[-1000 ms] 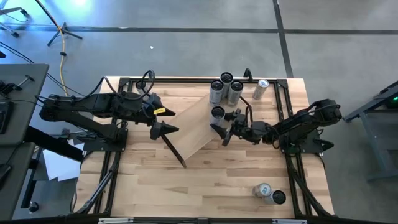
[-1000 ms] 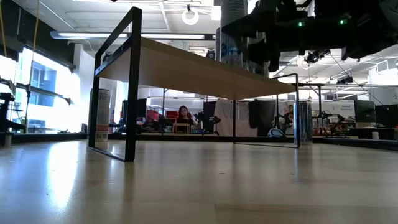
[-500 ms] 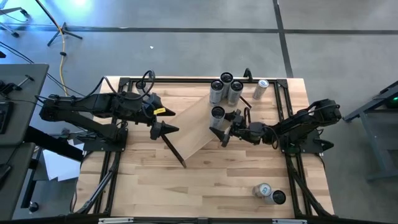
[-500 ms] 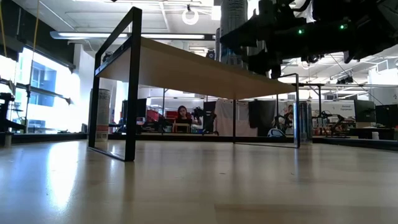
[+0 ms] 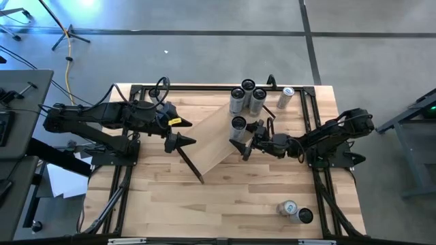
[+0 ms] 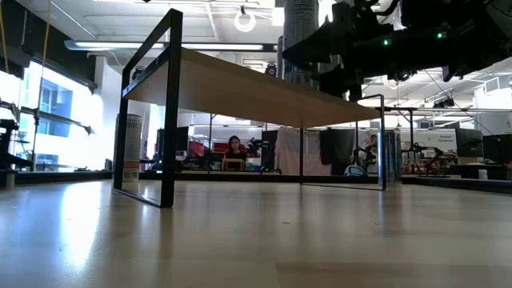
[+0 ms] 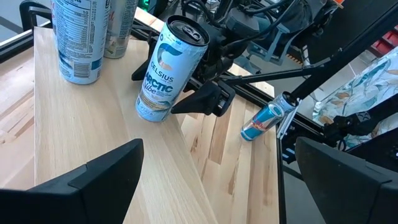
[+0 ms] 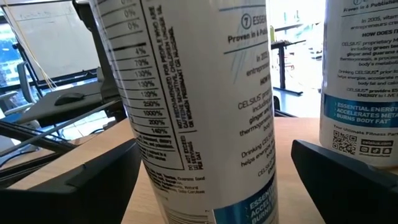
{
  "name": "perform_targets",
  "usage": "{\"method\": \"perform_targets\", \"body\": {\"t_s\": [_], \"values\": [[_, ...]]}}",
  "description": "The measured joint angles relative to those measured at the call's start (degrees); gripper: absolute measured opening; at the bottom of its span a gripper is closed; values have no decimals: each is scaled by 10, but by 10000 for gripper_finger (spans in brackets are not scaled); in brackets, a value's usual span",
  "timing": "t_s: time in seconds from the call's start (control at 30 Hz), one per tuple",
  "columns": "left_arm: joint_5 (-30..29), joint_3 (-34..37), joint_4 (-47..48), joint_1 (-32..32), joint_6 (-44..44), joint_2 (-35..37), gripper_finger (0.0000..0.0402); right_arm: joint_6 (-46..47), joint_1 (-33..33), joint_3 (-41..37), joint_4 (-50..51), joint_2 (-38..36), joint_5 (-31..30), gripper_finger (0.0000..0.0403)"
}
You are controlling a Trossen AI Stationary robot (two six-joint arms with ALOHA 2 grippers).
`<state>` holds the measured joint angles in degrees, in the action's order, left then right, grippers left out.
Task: Place canned beverage on shelf
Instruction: Put the white-blue soda can on the shelf and align it with the other white-blue soda can
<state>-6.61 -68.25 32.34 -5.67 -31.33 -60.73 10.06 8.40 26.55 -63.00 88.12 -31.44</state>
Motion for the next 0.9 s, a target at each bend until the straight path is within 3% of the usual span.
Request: {"method": "perform_targets", "body": {"t_s": [0.63,0.9], "values": [[0,0,0,0,-1,0,388,-36,35,0,18,-26,-4,399],[0,0,0,0,-1,0,388,-46,56,-1,132,-92,-90,399]]}}
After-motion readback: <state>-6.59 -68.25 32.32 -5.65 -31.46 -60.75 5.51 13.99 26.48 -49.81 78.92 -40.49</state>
